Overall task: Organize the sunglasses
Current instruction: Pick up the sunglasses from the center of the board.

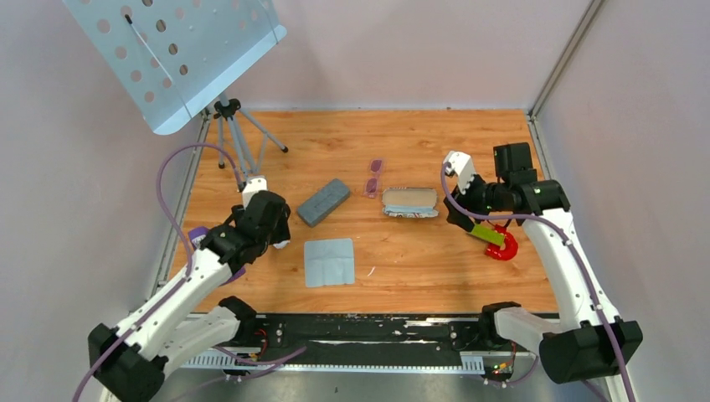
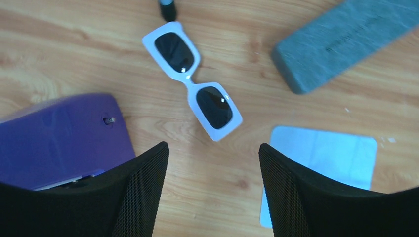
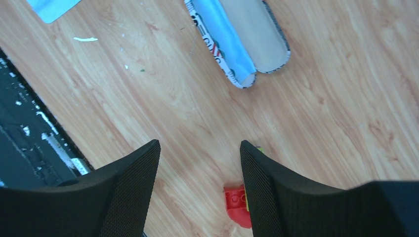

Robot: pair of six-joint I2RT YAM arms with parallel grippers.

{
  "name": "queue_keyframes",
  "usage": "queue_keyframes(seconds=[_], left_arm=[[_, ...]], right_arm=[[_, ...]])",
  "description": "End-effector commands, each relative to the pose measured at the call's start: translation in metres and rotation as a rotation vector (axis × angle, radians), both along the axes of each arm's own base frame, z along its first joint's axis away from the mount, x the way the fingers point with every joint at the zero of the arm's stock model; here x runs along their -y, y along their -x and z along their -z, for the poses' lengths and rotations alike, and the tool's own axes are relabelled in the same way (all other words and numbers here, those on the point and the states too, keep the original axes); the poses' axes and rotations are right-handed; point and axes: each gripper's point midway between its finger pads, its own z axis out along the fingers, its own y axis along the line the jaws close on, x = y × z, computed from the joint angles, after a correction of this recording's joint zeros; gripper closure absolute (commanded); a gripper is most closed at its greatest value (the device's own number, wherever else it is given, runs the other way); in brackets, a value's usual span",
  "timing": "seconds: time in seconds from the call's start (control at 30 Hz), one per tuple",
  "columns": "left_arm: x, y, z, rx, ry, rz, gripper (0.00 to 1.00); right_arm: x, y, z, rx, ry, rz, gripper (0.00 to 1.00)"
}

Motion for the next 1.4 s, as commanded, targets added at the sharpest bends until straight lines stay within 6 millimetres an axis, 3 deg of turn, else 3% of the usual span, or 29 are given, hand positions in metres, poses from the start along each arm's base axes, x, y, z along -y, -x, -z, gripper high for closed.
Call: queue_keyframes(seconds=[0.0, 0.23, 0.37, 0.73, 1.13, 1.37], left_arm=[[-0.015, -0.026, 0.016, -0.012, 0.058, -0.209, 0.30], [-0.032, -0.055, 0.036, -0.039, 0.038, -0.287, 0.41], [-0.040, -0.055, 0.050, -0.077, 0.061, -0.329, 0.46], [-0.032, -0.065, 0.089, -0.194, 0.095, -0.368, 0.48], [-0.043, -0.058, 0.089, -0.185, 0.055, -0.396, 0.48], [-0.052, -0.053, 0.105, -0.210, 0.072, -0.446, 0.48]], right_arm=[[-0.011, 0.018, 0.002, -0.080, -0.069, -0.059, 0.35], [-0.011, 0.027, 0.004, -0.055, -0.073, -0.084, 0.36], [-0.014, 0.031, 0.007, -0.046, -0.082, -0.112, 0.36], [-0.021, 0.041, 0.024, -0.096, -0.118, -0.156, 0.37], [-0.022, 0.046, 0.038, -0.108, -0.123, -0.171, 0.38], [-0.027, 0.045, 0.039, -0.131, -0.152, -0.170, 0.38]])
